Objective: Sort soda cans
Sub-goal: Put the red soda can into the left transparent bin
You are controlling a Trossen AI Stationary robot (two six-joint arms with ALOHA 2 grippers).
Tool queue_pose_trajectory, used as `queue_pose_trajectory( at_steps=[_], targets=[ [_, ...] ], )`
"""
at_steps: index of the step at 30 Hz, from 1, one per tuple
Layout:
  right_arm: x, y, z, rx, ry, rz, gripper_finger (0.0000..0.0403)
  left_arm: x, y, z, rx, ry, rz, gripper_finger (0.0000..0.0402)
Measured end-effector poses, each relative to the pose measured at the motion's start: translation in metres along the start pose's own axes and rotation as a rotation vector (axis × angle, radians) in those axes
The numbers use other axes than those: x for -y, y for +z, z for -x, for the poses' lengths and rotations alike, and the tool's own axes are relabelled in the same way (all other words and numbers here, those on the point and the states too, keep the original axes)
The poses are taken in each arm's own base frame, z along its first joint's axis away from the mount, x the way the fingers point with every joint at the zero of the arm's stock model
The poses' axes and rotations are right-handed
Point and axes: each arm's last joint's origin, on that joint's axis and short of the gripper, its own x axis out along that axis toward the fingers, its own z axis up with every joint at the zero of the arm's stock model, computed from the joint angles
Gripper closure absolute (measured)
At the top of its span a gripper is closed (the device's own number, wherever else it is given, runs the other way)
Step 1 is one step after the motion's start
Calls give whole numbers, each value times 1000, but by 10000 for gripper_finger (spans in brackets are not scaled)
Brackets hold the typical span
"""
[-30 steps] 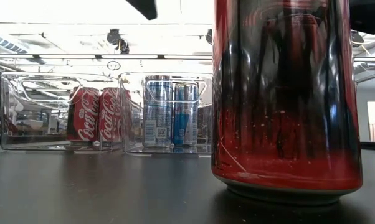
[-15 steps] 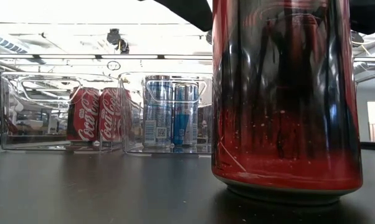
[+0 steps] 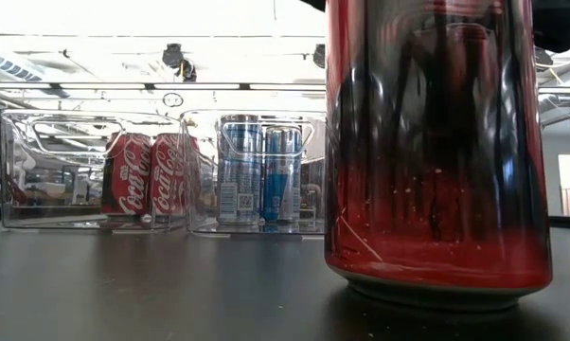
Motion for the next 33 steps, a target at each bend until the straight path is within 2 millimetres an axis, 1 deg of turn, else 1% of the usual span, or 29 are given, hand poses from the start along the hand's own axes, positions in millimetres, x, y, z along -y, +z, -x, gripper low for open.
queue_pose_trajectory(
  at_steps=[3,7,15,23,33],
  targets=[
    [0,0,0,0,0,0,3,-1,-2,-2,-6,7,-4,13],
    [0,0,0,0,0,0,3,-2,-9,-10,-16,14,-1,13],
    [1,-1,0,-7,-9,6,3,-2,-9,-11,-7,25,-8,13],
    [1,-1,0,-10,-13,8,3,1,-16,-33,-21,33,-8,13],
    [3,-2,0,-20,-25,11,3,1,-14,-34,-5,25,2,13]
  ],
)
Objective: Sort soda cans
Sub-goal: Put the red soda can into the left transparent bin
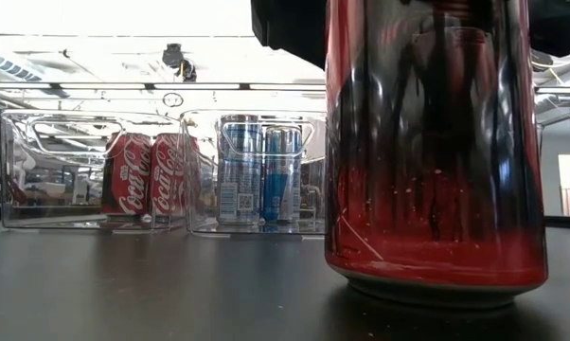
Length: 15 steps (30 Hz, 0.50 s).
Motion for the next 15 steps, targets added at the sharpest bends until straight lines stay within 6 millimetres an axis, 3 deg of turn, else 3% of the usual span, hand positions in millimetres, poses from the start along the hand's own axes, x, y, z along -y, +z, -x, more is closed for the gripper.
queue_pose_trajectory(
  at_steps=[8,15],
  targets=[
    [2,-2,0,-17,-20,1,3,1,1,1,7,-4,3,15],
    [2,-2,0,-17,-20,-1,3,0,1,1,8,0,3,73]
  ],
)
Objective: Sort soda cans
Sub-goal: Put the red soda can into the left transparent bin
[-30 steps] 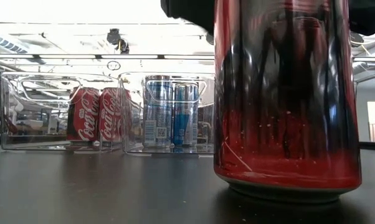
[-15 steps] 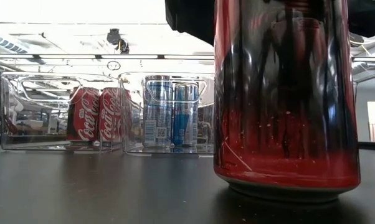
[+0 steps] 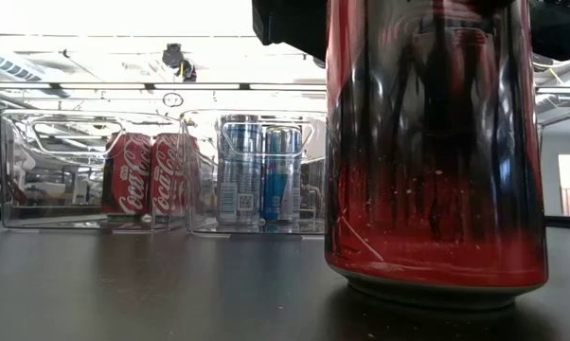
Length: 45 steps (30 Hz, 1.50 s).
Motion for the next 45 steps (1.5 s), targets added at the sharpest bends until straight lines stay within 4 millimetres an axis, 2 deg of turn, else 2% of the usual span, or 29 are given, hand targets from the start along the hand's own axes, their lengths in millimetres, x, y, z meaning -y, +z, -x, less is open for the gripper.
queue_pose_trajectory(
  at_steps=[2,5,10,16,25,32,35,41,45],
  targets=[
    [0,0,0,0,0,0,3,0,0,0,0,0,1,88],
    [0,0,0,0,0,3,3,0,0,1,-1,3,27,89],
    [0,0,0,0,0,17,3,-2,7,16,-13,11,144,89],
    [0,0,0,-4,2,39,3,-12,18,55,-30,64,348,86],
    [0,0,0,-7,-1,113,3,-38,18,114,-32,239,555,83],
    [0,0,0,-6,0,117,3,-71,6,173,-52,434,634,82],
    [0,0,0,-2,4,116,3,-80,4,189,7,446,616,82],
    [-1,1,0,12,10,99,3,-110,-12,206,29,517,565,82],
    [0,1,-2,29,-13,47,3,-133,-41,208,-19,586,543,81]
  ],
)
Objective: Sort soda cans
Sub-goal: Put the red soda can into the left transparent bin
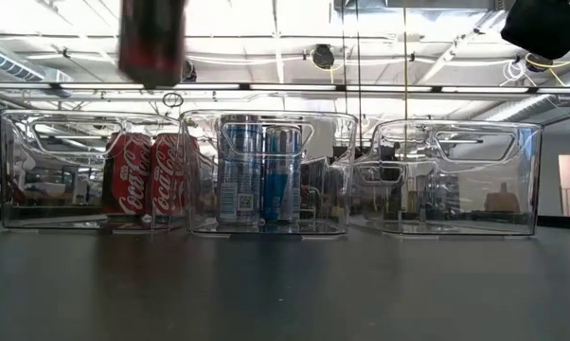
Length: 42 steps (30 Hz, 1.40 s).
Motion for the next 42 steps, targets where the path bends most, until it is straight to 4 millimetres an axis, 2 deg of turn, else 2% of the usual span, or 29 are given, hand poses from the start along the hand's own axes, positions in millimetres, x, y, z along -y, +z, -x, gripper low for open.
queue_pose_trajectory(
  at_steps=[6,10,15,21,30,42],
  targets=[
    [2,1,-1,57,-50,-93,3,-48,-30,-23,-19,58,97,81],
    [2,2,-1,90,-72,-136,3,-65,-49,-41,0,-25,177,81],
    [3,3,0,127,-95,-186,3,-82,-74,-74,3,-20,205,81],
    [3,3,0,132,-94,-207,3,-93,-87,-99,8,18,208,81],
    [4,5,0,179,-121,-212,3,-92,-92,-126,33,-7,232,81],
    [4,5,0,180,-118,-236,3,-96,-90,-134,30,25,181,80]
  ],
)
